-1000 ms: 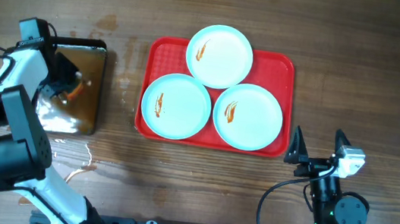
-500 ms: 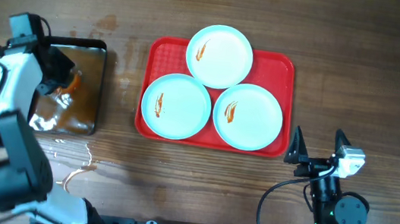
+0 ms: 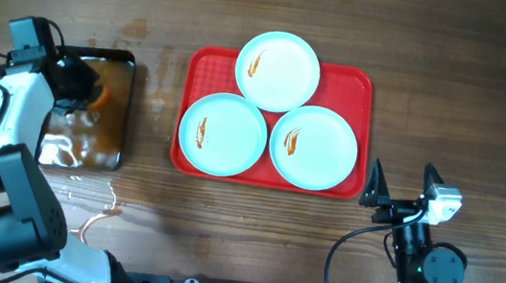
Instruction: Clean dirty plates on tray and stack at the side
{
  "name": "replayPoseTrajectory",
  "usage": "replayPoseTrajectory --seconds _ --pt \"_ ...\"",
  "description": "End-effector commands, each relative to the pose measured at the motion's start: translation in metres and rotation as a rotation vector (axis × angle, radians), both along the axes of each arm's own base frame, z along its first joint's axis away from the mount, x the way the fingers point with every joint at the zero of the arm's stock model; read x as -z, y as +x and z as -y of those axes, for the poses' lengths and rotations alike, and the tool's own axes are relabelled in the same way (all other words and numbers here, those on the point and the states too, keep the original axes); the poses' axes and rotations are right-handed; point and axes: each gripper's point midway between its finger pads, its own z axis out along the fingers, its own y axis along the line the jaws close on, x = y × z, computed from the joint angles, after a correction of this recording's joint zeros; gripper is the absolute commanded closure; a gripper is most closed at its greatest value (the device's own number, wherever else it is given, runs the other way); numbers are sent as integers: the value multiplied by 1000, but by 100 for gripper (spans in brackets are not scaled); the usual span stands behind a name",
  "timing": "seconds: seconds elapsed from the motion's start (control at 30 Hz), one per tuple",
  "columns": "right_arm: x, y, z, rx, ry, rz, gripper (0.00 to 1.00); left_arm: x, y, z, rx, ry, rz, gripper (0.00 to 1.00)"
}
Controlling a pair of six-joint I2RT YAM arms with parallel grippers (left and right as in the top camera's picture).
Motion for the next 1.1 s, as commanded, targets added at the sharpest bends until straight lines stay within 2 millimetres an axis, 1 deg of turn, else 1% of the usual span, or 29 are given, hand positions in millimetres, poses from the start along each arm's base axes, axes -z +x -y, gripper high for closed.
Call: replayPoseTrajectory --seconds 0.0,0.1,0.13,0.17,0.23,0.27,0.3,0.33,0.37,0.4,0.43,0.5,0.57,0.6,0.63,0.7,0.8,0.9,0.97,1.07 --pt "-1 0 4 20 -17 8 0 -42 2 3 15 -77 131 96" --pt "-1 0 4 20 -17 8 0 -58 -6 -3 -4 -68 153 96" --pt "-1 0 4 20 -17 8 0 -58 -8 -6 -14 -63 151 96" --pt "-1 0 4 20 -17 8 0 -52 -9 -9 -24 -55 142 96" --pt "-1 0 4 20 -17 8 0 -36 -10 -9 -26 -63 126 96" --pt "-1 0 4 20 -17 8 0 -25 -10 -5 -18 -88 115 96" --pt "-1 0 4 20 -17 8 0 -17 -10 -2 -12 -115 107 96" --pt "-1 0 4 20 -17 8 0 -14 -10 1 -5 -147 106 96" --pt "-1 0 4 20 -17 8 0 -15 -10 3 1 -191 120 96" --pt "-1 0 4 20 -17 8 0 -18 -9 4 6 -224 139 96" --pt "-1 0 4 20 -17 8 0 -26 -8 6 15 -266 173 96" --pt "-1 0 4 20 -17 8 0 -52 -5 13 58 -399 282 96" --pt "-1 0 4 20 -17 8 0 -84 -8 18 109 -545 402 96" --pt "-1 0 4 20 -17 8 0 -94 -11 16 112 -599 440 96" --pt "-1 0 4 20 -17 8 0 -99 -15 13 102 -637 459 96" --pt "-1 0 4 20 -17 8 0 -97 -24 4 27 -686 433 96" --pt "-1 0 4 20 -17 8 1 -93 -32 0 -25 -720 404 96" --pt "-1 0 4 20 -17 8 0 -98 -32 4 -32 -770 409 96" --pt "-1 0 4 20 -17 8 0 -98 -32 5 -133 -854 364 96" --pt "-1 0 4 20 -17 8 0 -98 -33 5 -242 -938 314 91"
